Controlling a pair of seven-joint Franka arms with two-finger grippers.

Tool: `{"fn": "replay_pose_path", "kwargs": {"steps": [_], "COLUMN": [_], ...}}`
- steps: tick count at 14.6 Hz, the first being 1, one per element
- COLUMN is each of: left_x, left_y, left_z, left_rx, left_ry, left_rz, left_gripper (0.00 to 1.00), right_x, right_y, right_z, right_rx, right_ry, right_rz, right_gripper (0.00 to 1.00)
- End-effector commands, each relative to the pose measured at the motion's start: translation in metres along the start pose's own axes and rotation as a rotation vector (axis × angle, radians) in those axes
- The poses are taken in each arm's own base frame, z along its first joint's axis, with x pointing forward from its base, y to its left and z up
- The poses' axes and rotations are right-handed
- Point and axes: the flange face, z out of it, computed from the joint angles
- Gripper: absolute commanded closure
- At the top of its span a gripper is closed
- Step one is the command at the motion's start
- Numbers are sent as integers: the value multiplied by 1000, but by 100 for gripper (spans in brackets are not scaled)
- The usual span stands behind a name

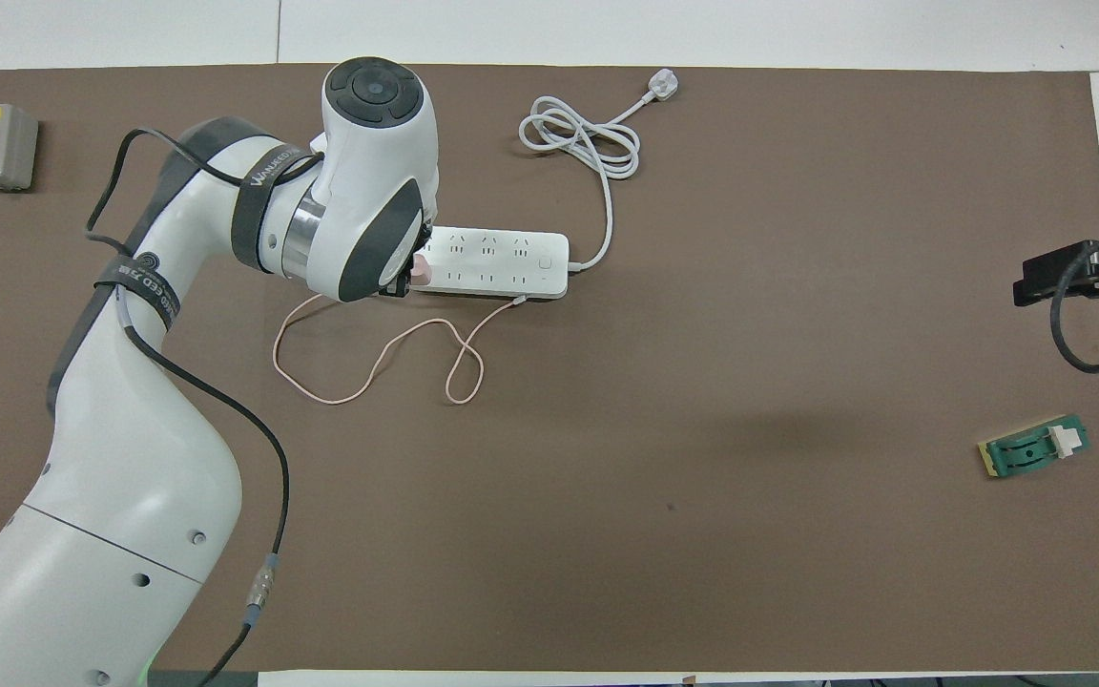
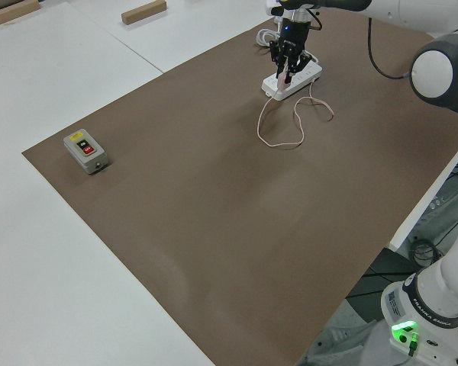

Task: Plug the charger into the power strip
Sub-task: 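Hold the charger pressed in the socket with the left gripper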

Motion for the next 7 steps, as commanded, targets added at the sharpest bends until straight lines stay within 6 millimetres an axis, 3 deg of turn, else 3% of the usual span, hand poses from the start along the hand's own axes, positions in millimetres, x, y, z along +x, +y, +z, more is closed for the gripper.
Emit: {"fn": "replay_pose_path", "kwargs": {"steps": [1, 7], "left_x": [-1, -1], "left_y": [-5, -3], "left_z": [28, 22], "left_rx": [34, 22], "left_ry": [33, 32], "left_rz": [-11, -8], "left_gripper": [100, 100], "right_x": [-5, -5], "right_y": [1, 1], "right_z": [0, 0], "right_rx": [16, 16], "right_ry": [-12, -12], "right_rz": [-5, -5], "right_gripper": [0, 0]}}
